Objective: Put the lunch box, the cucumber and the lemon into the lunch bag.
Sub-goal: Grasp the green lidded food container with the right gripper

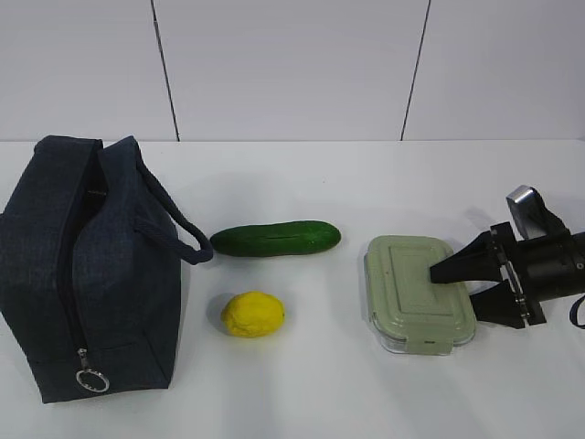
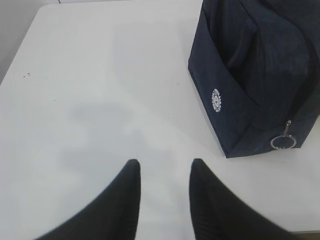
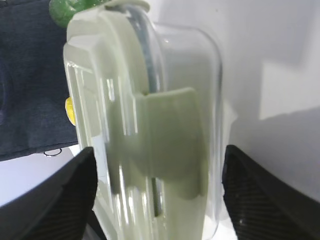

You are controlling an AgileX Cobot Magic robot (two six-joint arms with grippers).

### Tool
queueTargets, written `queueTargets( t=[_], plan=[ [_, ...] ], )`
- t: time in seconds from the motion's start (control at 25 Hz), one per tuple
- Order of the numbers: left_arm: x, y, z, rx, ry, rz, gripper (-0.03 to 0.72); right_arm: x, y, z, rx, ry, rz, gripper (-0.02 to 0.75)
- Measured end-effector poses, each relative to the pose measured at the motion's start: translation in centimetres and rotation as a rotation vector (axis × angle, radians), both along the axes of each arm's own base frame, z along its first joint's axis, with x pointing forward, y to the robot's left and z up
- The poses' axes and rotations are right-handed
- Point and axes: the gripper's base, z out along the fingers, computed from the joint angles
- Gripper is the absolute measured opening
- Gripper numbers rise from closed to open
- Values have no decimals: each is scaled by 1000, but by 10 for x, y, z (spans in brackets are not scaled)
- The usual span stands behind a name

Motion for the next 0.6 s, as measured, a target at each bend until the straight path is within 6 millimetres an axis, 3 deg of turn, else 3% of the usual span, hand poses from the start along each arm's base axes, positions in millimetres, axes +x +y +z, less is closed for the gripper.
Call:
queueTargets(
  t=[0.6],
  plan=[
    [0,0,0,0,0,0,242,0,0,0,1,18,-10,589]
  ],
)
